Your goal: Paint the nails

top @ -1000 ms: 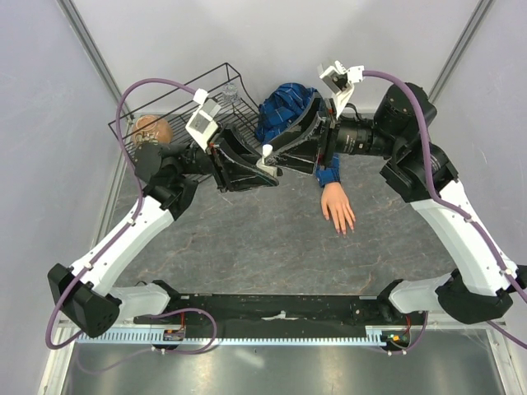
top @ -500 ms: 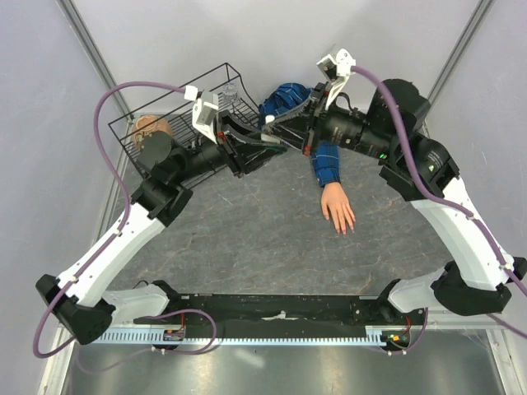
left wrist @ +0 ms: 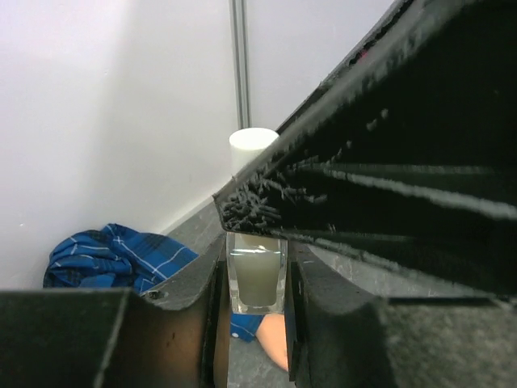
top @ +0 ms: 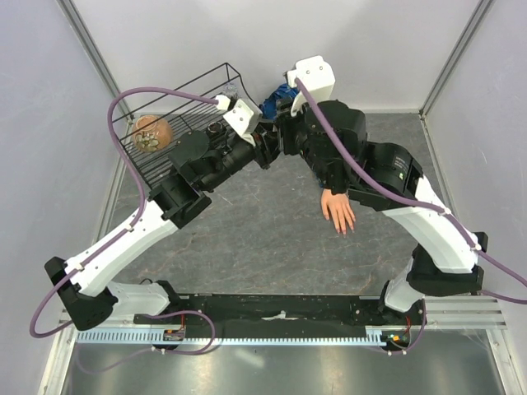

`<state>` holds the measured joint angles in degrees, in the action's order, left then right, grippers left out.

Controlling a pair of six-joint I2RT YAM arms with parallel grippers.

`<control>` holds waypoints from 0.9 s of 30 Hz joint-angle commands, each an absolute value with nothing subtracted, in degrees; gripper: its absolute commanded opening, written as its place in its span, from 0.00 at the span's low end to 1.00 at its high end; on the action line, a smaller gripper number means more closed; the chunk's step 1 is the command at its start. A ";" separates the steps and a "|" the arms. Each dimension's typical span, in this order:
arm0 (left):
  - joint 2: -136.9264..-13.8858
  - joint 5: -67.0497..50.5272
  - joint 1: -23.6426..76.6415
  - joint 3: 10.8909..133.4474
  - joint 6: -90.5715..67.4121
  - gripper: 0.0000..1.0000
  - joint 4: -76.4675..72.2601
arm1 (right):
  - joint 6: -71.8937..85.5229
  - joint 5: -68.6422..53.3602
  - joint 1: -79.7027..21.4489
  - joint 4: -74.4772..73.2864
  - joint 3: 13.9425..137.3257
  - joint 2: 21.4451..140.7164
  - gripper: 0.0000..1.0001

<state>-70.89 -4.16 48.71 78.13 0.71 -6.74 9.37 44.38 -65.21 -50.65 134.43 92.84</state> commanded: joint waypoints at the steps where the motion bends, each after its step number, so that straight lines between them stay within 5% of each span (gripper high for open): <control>1: -69.88 -8.86 46.15 78.49 0.55 0.02 -6.34 | 7.47 33.34 -64.62 -52.83 132.90 89.30 0.52; 6: -66.36 -19.31 40.79 75.06 -7.20 0.02 -5.89 | 6.95 11.40 -54.34 -50.98 129.47 83.68 0.79; 12: -64.86 -40.13 34.56 75.23 -18.85 0.02 -8.16 | 5.53 -19.11 -42.64 -50.28 125.42 81.74 0.98; 15: -67.58 -52.88 30.33 75.32 -31.22 0.02 -15.27 | 10.88 -35.73 -39.30 -42.59 122.53 81.65 0.98; 17: -69.60 -57.98 29.01 74.19 -37.85 0.02 -23.76 | 18.08 -42.68 -37.10 -36.86 119.19 80.87 0.96; 24: -74.17 -62.22 27.77 71.28 -63.60 0.02 -50.52 | 32.69 -50.45 -33.57 -15.23 107.24 79.37 0.56; 27: -74.79 -62.75 27.77 70.93 -67.14 0.02 -55.01 | 32.87 -49.22 -33.57 -13.80 105.91 79.28 0.49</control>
